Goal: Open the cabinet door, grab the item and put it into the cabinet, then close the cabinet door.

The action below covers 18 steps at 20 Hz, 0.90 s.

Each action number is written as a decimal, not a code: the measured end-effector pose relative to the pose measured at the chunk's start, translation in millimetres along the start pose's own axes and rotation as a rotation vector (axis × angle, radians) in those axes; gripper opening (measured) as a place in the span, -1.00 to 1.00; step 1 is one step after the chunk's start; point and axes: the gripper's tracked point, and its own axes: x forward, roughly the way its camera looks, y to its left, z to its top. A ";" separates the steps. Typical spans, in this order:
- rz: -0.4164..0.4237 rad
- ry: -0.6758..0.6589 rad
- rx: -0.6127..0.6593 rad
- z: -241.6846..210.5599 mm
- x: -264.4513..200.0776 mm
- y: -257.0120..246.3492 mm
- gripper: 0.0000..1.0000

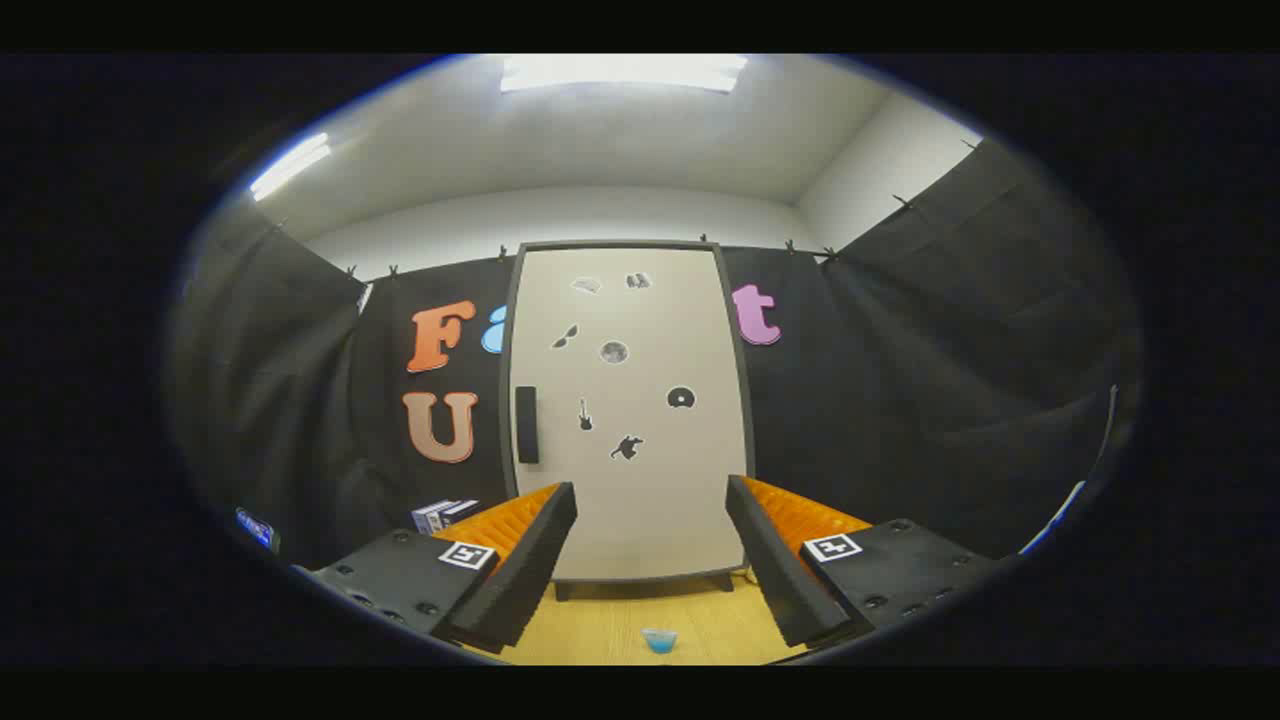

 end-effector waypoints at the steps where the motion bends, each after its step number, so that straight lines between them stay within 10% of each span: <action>1: -0.002 0.000 -0.001 0.3 -0.1 -1.0 0.93; 18: -0.012 0.022 0.034 -9.8 17.4 -1.5 0.94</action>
